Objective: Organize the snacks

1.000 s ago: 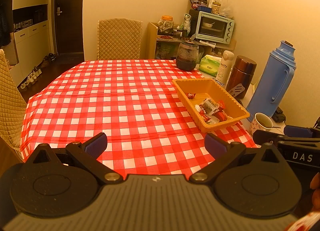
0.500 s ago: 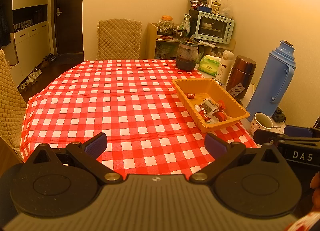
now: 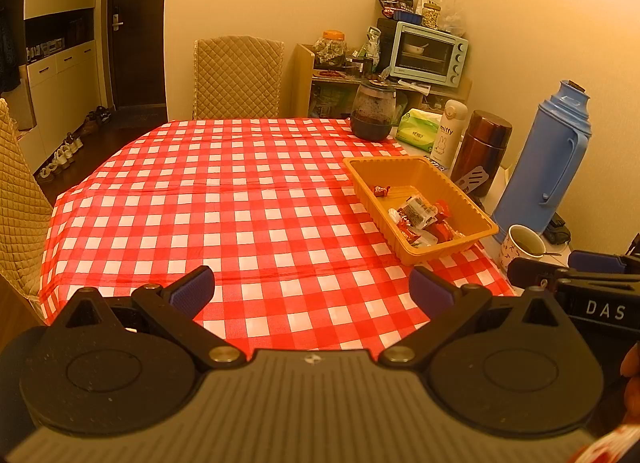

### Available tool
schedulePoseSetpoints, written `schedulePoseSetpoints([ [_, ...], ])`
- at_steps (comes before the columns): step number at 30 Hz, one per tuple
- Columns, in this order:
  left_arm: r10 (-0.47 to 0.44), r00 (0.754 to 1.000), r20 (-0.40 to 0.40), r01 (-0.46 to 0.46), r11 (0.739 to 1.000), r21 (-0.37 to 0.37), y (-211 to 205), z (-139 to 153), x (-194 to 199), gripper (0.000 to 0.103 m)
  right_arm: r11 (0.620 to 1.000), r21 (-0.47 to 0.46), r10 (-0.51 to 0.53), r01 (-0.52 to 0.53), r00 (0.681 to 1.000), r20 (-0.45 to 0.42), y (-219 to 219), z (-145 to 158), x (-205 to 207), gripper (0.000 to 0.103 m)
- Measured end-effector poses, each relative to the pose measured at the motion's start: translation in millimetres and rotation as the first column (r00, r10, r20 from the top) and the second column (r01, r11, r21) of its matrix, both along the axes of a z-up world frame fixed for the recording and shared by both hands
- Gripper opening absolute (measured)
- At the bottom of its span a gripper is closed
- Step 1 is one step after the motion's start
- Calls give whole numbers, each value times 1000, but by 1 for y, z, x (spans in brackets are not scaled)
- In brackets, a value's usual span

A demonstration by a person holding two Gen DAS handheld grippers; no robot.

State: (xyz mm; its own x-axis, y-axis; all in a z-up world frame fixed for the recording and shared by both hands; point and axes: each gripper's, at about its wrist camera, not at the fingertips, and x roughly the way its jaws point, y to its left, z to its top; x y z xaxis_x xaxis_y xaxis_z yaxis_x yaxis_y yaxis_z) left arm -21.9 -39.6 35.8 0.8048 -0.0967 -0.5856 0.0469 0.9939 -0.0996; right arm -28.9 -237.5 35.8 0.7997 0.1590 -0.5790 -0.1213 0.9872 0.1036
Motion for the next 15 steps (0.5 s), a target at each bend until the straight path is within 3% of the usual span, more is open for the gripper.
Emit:
schedulePoseSetpoints([
  [15,-1,1000,-1,1,1000,0,-1,-1,1,103,1000,-1,-1,1,1000,1,-1,0,1,81],
])
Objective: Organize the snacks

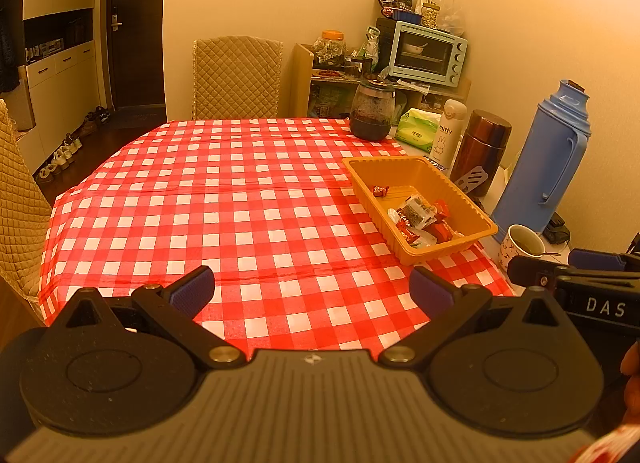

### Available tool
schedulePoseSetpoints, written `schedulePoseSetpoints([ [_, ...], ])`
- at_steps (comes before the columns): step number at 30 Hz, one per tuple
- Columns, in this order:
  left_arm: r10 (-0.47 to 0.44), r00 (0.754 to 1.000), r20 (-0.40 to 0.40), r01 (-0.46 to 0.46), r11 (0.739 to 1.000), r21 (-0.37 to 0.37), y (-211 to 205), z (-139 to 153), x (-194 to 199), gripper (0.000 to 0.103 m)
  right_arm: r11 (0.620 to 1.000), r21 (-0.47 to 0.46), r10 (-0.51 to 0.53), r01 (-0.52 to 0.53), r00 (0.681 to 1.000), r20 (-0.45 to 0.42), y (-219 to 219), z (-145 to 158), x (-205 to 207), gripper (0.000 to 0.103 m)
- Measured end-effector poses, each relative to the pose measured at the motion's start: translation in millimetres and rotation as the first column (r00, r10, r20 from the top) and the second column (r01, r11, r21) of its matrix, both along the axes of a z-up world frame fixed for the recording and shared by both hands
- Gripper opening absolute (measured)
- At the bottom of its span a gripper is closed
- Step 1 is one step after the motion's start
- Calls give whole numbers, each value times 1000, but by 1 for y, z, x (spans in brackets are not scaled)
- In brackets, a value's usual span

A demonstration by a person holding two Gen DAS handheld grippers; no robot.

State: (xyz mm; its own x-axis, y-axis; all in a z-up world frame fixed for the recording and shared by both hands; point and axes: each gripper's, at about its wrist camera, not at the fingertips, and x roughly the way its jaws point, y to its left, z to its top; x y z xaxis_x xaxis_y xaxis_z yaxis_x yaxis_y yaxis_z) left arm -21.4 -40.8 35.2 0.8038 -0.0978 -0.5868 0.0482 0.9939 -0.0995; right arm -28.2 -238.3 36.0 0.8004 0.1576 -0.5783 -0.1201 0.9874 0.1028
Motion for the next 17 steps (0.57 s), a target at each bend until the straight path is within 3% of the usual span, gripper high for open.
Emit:
schedulePoseSetpoints([
  [17,3,1000,14,-3,1000,-20,-1,-2,1,103,1000,2,-4,4,1000,-2,-2,0,1,81],
])
